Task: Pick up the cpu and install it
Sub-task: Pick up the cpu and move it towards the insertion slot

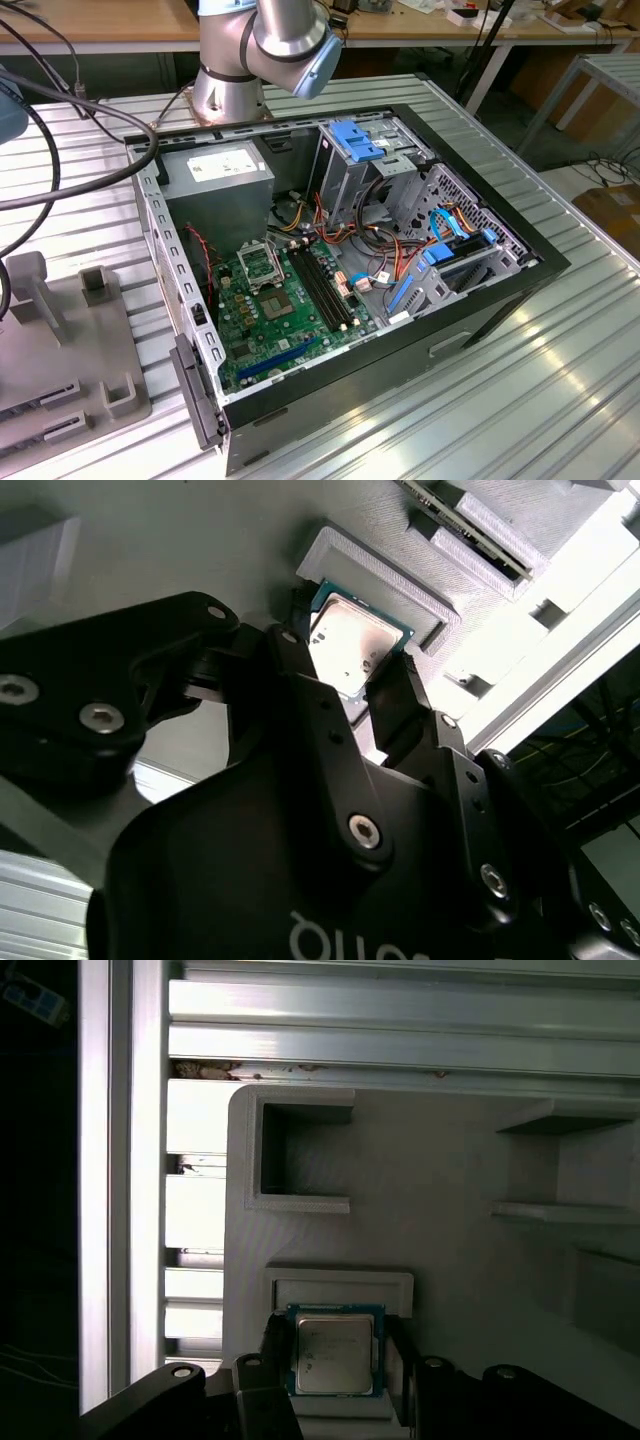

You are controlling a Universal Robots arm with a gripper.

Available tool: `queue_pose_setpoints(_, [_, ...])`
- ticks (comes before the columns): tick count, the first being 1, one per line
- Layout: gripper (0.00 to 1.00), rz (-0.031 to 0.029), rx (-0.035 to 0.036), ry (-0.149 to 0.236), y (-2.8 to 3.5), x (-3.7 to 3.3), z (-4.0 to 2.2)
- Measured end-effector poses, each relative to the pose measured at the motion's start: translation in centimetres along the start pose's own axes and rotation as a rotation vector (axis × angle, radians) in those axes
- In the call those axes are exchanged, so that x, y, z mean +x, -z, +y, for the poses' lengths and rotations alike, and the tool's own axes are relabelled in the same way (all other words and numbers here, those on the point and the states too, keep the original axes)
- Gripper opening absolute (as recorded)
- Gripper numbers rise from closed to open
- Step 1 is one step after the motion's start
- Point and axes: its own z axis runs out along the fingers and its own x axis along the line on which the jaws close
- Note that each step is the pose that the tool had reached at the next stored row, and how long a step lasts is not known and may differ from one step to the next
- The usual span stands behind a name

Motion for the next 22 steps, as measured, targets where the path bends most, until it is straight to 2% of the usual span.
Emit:
queue_pose_setpoints(15, [0.47, -0.0001, 0.0001, 0.000, 0.00, -0.04, 0.00])
queue_pose_setpoints(16, [0.61, -0.0002, 0.0001, 0.000, 0.04, -0.07, 0.00])
queue_pose_setpoints(17, [0.61, -0.0004, 0.0005, 0.016, 0.11, -0.07, -0.01])
queue_pose_setpoints(18, [0.51, -0.0004, 0.0004, 0.016, 0.10, -0.07, -0.01])
queue_pose_setpoints(19, [0.47, -0.0004, 0.0006, 0.016, 0.11, -0.07, -0.01])
queue_pose_setpoints(22, [0.47, -0.0004, 0.0005, 0.017, 0.11, -0.07, -0.01])
